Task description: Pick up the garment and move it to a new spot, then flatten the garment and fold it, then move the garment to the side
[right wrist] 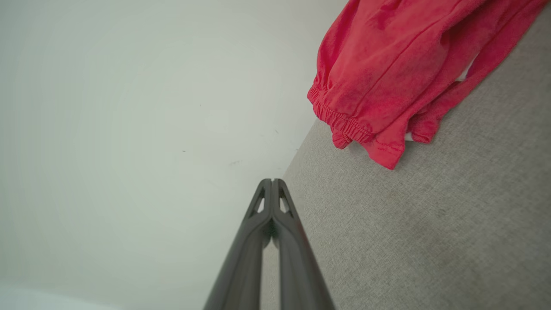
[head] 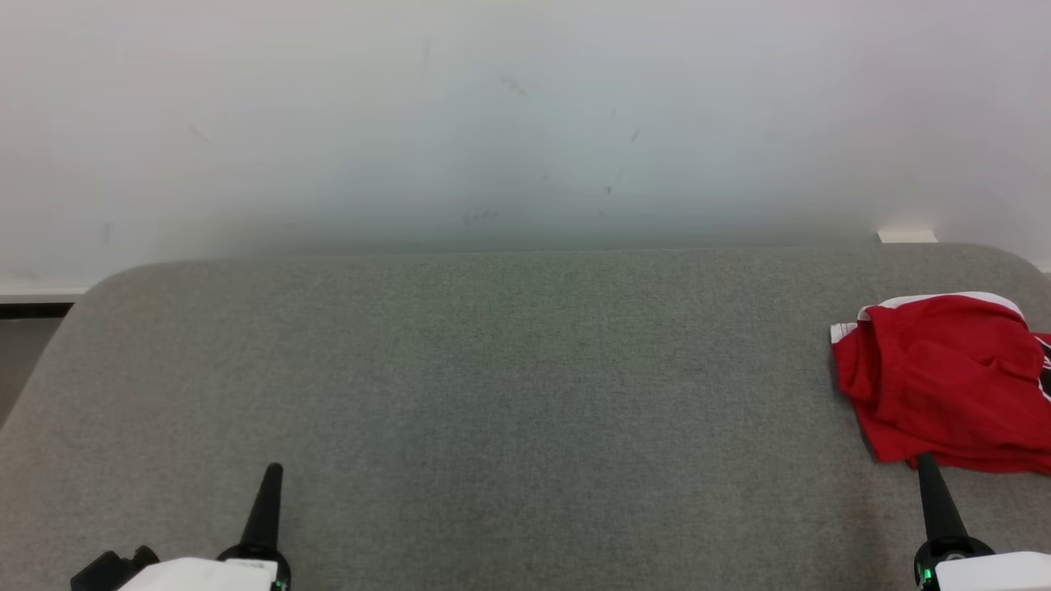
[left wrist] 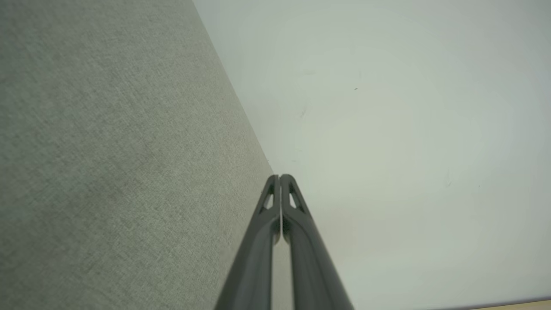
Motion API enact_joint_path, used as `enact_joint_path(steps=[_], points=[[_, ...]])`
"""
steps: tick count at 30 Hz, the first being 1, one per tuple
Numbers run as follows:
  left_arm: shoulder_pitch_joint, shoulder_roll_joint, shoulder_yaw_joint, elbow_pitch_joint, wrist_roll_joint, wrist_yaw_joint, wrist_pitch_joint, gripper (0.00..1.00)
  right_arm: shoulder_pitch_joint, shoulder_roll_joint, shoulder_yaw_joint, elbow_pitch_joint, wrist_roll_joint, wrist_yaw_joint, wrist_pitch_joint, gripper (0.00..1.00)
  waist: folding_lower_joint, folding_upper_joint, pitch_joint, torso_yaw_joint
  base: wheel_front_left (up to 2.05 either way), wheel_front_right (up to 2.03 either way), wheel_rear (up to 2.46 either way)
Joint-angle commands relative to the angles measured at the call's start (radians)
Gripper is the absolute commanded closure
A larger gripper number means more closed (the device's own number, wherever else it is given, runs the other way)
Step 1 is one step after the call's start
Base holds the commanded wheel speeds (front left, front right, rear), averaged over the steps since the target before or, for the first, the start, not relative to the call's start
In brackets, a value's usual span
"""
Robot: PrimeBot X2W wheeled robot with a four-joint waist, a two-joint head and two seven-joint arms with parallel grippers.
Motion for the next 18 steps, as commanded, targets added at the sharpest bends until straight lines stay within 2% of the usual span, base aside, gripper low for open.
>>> enact_joint_path(steps=[1, 18], points=[[-0.018, 0.007, 0.007, -0.011, -0.031, -0.007, 0.008, 1.00, -0.019, -0.005, -0.008, -0.011, 0.026, -0.001, 0.009, 1.00, -0.0001, 0.0000, 0.001, 0.001, 0.00, 0.00, 0.00], [-0.026, 0.008, 0.024, -0.019, -0.178, -0.010, 0.048, 1.00, -0.030, -0.005, -0.030, -0.010, 0.153, -0.002, 0.046, 1.00, -0.0001, 0.0000, 0.008, 0.010, 0.00, 0.00, 0.00]])
